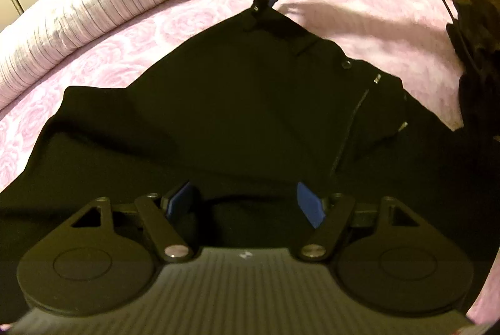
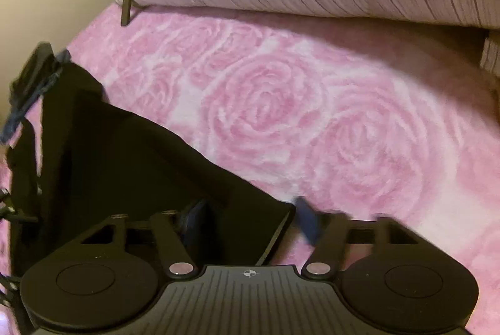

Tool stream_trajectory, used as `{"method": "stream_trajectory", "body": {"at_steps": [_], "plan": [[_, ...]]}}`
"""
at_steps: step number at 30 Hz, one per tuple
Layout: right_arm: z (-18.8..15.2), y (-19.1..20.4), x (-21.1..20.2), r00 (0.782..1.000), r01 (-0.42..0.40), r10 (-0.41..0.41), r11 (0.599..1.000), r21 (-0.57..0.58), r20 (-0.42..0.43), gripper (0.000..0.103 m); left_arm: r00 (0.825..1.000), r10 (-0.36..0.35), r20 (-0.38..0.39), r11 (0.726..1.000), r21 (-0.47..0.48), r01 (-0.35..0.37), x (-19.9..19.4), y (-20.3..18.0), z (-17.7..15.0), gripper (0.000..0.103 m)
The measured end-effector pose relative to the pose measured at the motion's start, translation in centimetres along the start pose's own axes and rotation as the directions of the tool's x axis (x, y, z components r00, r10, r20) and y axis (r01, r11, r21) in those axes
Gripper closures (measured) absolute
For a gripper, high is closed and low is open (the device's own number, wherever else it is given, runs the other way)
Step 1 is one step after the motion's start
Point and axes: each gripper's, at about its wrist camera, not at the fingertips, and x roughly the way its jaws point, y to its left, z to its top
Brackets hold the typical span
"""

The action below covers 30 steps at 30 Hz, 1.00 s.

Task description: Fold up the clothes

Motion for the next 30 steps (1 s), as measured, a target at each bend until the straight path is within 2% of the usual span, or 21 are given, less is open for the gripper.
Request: {"method": "stream_trajectory", "body": {"at_steps": [1, 2, 3, 5, 7, 10, 12, 14, 16, 21, 25, 30], "plan": [[-0.1, -0.1, -0.4, 1.0, -0.005, 0.005, 1.0, 0.02, 0.004, 0.082, 1.0, -0.006, -0.001, 1.0, 0.008, 0.006, 0.0, -0.2, 0.1, 0.033], [-0.1, 0.0, -0.9, 1.0, -0.006, 0.006, 0.999, 0.032, 0.011, 0.09, 1.0, -0.016, 0.001, 1.0, 0.018, 0.016, -0.1, -0.4, 0.2, 0.033], [0.0, 0.1, -1.5, 1.0, -0.003, 0.002, 0.999, 0.041, 0.018, 0.091, 1.0, -0.026, 0.003, 0.999, 0.028, 0.026, -0.1, -0.6, 0.4, 0.033], [0.2, 0.7, -3.3, 0.997, 0.057, -0.058, 0.998, 0.032, 0.044, 0.092, 0.999, -0.047, 0.015, 0.998, 0.042, 0.046, 0.0, -1.0, 0.7, 0.033], [0.0, 0.2, -5.2, 0.992, 0.113, -0.118, 0.991, 0.075, 0.053, 0.092, 0.997, -0.067, 0.028, 0.996, 0.053, 0.066, 0.1, -1.4, 1.1, 0.033], [-1.3, 0.3, -5.3, 0.981, 0.192, -0.194, 0.979, 0.067, 0.022, 0.091, 0.995, -0.094, 0.045, 0.994, 0.067, 0.091, 0.2, -1.9, 1.6, 0.033], [-1.4, 1.4, -5.7, 0.969, 0.245, -0.247, 0.967, 0.066, 0.027, 0.083, 0.995, -0.091, 0.041, 0.994, 0.061, 0.088, -0.3, -2.0, 1.2, 0.033], [-1.6, 2.5, -6.1, 0.954, 0.297, -0.299, 0.953, 0.065, 0.031, 0.062, 0.996, -0.083, 0.036, 0.996, 0.048, 0.081, -1.3, -1.9, 0.4, 0.033], [-1.7, 3.6, -6.5, 0.936, 0.348, -0.35, 0.935, 0.064, 0.036, 0.05, 0.997, -0.067, 0.025, 0.998, 0.021, 0.066, -3.0, -1.0, -0.7, 0.033], [-2.1, 6.5, -7.4, 0.882, 0.466, -0.468, 0.883, 0.06, 0.047, 0.049, 0.998, 0.03, -0.055, 0.998, -0.048, -0.033, -7.3, 1.5, -5.5, 0.033], [-4.4, 13.8, -6.5, 0.909, 0.416, -0.416, 0.909, 0.006, 0.018, 0.049, 0.98, 0.131, -0.152, 0.989, -0.044, -0.139, -11.3, 3.9, -10.5, 0.033], [-7.2, 22.9, -5.4, 0.936, 0.349, -0.351, 0.935, -0.06, -0.022, 0.049, 0.933, 0.242, -0.267, 0.968, 0.005, -0.25, -16.3, 7.6, -17.5, 0.032]]}}
